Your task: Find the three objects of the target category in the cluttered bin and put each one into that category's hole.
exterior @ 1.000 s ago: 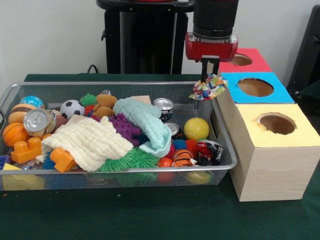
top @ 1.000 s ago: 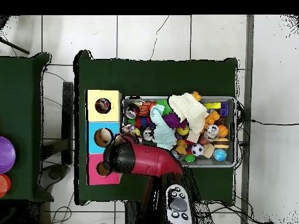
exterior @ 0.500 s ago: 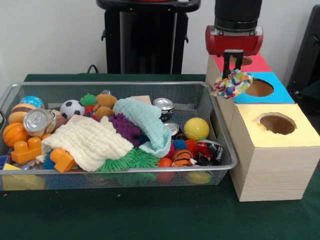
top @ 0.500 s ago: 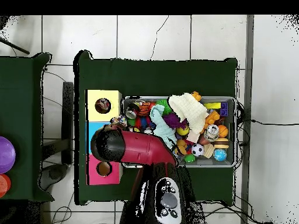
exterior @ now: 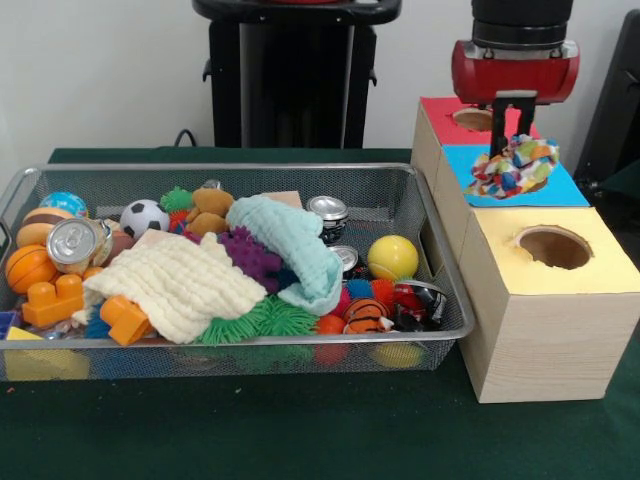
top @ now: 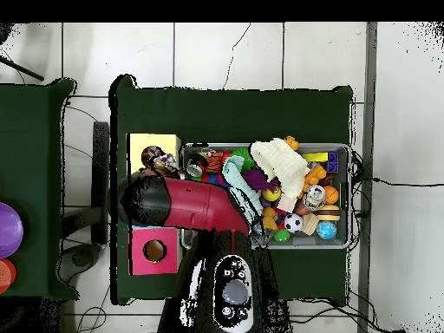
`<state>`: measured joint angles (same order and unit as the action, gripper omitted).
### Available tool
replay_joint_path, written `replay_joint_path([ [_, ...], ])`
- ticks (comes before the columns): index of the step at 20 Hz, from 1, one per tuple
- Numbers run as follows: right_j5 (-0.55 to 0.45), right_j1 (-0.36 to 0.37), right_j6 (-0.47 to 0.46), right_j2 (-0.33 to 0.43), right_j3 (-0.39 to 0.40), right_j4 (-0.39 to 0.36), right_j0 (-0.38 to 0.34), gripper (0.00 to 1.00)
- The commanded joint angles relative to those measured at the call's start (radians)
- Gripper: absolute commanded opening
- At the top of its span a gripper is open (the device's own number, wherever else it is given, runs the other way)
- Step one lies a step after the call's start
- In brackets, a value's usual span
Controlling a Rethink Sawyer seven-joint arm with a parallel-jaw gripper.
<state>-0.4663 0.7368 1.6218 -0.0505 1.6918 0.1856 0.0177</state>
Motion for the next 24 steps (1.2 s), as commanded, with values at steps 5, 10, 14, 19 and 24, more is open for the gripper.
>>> replay_joint_path([
  [5,0.010,-0.150,0.316,-0.014,-0.083,0.098,0.096,0.00],
  [10,0.066,-0.207,0.328,-0.042,-0.107,0.135,0.136,0.00],
  [14,0.104,-0.244,0.323,-0.035,-0.115,0.165,0.140,0.00],
  [19,0.088,-0.267,0.290,-0.025,-0.142,0.188,0.124,0.00],
  [24,0.062,-0.257,0.275,-0.025,-0.150,0.204,0.115,0.00],
])
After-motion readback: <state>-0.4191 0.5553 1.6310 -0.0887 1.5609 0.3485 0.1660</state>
